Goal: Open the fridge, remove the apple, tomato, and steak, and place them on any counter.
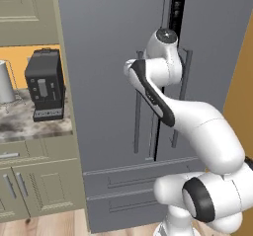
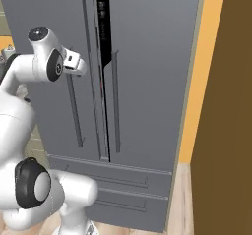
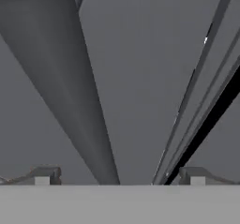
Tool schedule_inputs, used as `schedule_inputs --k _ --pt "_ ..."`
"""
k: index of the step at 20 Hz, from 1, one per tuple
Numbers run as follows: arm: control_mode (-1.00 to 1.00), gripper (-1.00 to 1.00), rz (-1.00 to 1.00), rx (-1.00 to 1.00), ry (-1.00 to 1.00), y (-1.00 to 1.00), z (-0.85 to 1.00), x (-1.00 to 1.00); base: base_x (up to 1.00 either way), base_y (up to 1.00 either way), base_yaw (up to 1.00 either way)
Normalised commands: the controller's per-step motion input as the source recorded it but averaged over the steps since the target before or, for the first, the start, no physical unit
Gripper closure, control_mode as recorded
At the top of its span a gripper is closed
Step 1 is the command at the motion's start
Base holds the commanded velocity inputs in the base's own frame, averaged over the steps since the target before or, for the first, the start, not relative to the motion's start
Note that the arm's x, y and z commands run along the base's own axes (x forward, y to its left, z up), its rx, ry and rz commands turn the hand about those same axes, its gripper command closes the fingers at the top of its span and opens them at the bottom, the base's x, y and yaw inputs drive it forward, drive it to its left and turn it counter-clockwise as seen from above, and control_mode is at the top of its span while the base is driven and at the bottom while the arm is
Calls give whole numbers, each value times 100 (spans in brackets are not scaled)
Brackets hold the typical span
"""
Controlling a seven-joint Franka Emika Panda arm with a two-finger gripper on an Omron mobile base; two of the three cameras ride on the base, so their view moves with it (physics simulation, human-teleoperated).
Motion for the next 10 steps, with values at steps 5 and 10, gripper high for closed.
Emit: schedule_inputs --k 5,10 --pt "-100 -100 7 11 -46 -3 -20 71 0 0 0" --pt "-100 -100 5 2 -42 15 -17 35 0 0 0"
